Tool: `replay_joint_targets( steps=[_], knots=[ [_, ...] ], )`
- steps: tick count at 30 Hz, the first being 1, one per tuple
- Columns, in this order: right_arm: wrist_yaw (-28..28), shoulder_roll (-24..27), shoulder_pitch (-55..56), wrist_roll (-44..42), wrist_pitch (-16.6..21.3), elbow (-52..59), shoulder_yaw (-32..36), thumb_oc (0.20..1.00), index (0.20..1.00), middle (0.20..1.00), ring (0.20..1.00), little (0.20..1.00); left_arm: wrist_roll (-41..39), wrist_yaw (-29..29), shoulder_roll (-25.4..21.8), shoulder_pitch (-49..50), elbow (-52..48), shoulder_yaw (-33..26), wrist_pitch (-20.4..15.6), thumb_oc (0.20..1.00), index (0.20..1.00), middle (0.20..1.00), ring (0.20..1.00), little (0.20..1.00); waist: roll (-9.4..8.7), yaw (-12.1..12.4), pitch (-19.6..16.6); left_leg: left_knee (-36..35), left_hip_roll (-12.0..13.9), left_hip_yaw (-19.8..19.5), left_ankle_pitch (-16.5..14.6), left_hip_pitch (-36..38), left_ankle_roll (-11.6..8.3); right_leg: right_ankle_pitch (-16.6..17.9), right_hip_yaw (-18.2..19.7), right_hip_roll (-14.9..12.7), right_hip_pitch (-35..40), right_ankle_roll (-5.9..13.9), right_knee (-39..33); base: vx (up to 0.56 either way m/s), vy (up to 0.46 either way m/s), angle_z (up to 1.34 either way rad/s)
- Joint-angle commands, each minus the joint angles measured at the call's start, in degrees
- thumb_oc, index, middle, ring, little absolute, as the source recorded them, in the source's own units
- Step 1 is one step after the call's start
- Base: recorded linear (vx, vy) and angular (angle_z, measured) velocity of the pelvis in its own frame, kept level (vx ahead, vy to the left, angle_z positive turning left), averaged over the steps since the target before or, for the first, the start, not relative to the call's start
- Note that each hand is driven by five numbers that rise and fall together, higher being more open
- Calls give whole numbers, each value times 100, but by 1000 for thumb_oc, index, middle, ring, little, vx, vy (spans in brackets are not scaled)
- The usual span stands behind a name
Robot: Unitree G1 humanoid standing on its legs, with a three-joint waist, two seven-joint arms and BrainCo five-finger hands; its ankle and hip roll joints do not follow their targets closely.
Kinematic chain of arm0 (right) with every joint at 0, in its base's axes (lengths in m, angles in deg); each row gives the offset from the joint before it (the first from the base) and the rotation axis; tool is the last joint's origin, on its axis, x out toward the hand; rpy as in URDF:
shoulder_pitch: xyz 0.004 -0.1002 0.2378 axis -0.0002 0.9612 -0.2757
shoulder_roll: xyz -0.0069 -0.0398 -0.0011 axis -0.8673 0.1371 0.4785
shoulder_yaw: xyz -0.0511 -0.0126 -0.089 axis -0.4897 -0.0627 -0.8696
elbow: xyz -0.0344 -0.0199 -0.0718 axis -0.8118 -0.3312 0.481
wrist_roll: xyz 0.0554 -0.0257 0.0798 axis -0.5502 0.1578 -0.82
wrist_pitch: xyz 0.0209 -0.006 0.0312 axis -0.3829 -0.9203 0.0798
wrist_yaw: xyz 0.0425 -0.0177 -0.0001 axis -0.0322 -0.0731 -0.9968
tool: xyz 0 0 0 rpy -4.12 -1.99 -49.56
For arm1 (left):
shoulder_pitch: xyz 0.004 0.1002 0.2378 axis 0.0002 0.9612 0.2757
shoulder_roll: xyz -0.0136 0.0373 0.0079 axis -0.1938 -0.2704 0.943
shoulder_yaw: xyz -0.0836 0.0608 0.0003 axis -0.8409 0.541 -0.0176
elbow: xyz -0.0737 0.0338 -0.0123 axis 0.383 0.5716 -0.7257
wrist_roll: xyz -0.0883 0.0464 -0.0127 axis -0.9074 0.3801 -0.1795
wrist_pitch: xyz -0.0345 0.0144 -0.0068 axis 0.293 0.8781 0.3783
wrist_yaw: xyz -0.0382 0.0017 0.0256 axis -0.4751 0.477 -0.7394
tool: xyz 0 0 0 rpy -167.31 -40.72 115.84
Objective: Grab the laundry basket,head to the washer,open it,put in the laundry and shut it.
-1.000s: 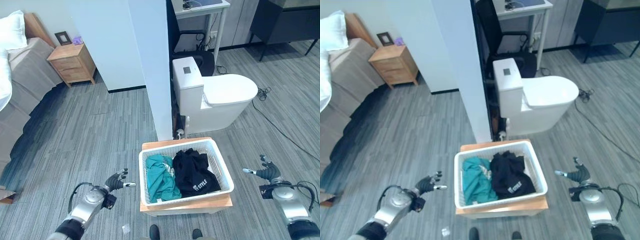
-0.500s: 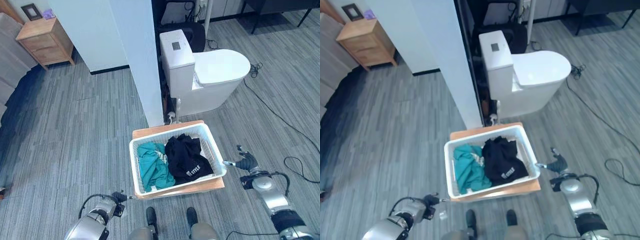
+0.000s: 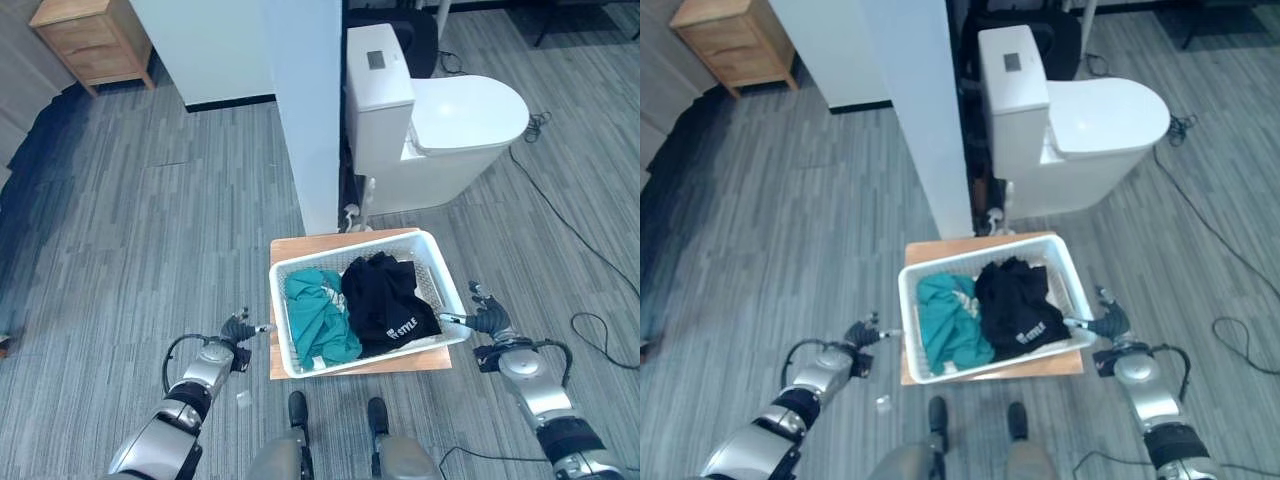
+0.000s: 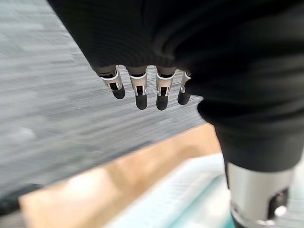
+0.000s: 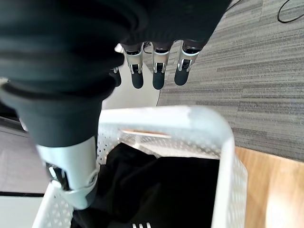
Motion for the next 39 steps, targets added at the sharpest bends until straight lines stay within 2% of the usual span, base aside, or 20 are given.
replay_joint_targets(
  steps=[1, 8, 24, 30, 31, 32, 35, 39],
  knots=[
    [148, 172, 66, -164, 293, 285, 375, 1000, 1000, 1000, 1000, 1000, -148, -111, 5, -287, 443, 131, -150, 1000, 1000, 1000, 1000, 1000, 16, 118, -206, 81, 247, -22, -370, 144, -54, -289, -318, -445, -275, 266, 287, 0, 0, 0],
    [-7, 206, 322, -140, 248, 501, 586, 1000, 1000, 1000, 1000, 1000, -86, -254, -561, 440, -494, -167, -28, 1000, 1000, 1000, 1000, 1000, 60, 195, -354, 81, 247, -18, -446, 265, -47, -308, -332, -439, -122, 269, 199, 47, -6, -1],
    [45, 125, 469, -191, 237, 556, 717, 1000, 1000, 1000, 1000, 1000, 314, -90, -485, -169, -150, -155, 72, 1000, 1000, 1000, 1000, 1000, 69, 98, -490, 81, 254, -11, -571, 430, -85, -359, -348, -424, 71, 272, 99, 14, -6, 0],
    [73, 83, 433, -229, 248, 497, 647, 1000, 1000, 1000, 1000, 1000, 591, 98, -111, -803, 884, 31, 82, 1000, 1000, 1000, 1000, 1000, 85, 13, -514, 81, 249, 2, -593, 469, -96, -368, -330, -421, 111, 275, 85, 0, 0, 0],
    [79, 69, 414, -243, 256, 491, 623, 1000, 1000, 1000, 1000, 1000, 673, 151, -9, -951, 1254, 53, 80, 1000, 1000, 1000, 1000, 1000, 88, -8, -515, 81, 254, 9, -598, 477, -99, -372, -316, -419, 111, 275, 85, 0, 0, 0],
    [93, 48, 348, -292, 320, 459, 522, 1000, 1000, 1000, 1000, 1000, 880, 274, 292, -1378, 2469, 80, 66, 1000, 1000, 1000, 1000, 1000, 88, -79, -538, 81, 267, 32, -610, 508, -110, -382, -281, -410, 117, 274, 91, 0, 0, 0],
    [91, 49, 267, -336, 421, 400, 374, 1000, 1000, 1000, 1000, 1000, 1097, 361, 528, -1739, 3329, 90, 75, 1000, 1000, 1000, 1000, 1000, 83, -160, -548, 81, 292, 86, -622, 559, -121, -391, -223, -395, 134, 269, 84, -1, -11, -4],
    [92, 48, 232, -375, 463, 369, 325, 1000, 1000, 1000, 1000, 1000, 1221, 383, 623, -1907, 3629, 104, 76, 1000, 1000, 1000, 1000, 1000, 77, -196, -566, 81, 310, 118, -634, 589, -132, -398, -225, -380, 166, 266, 67, 5, -19, -7]
  ],
)
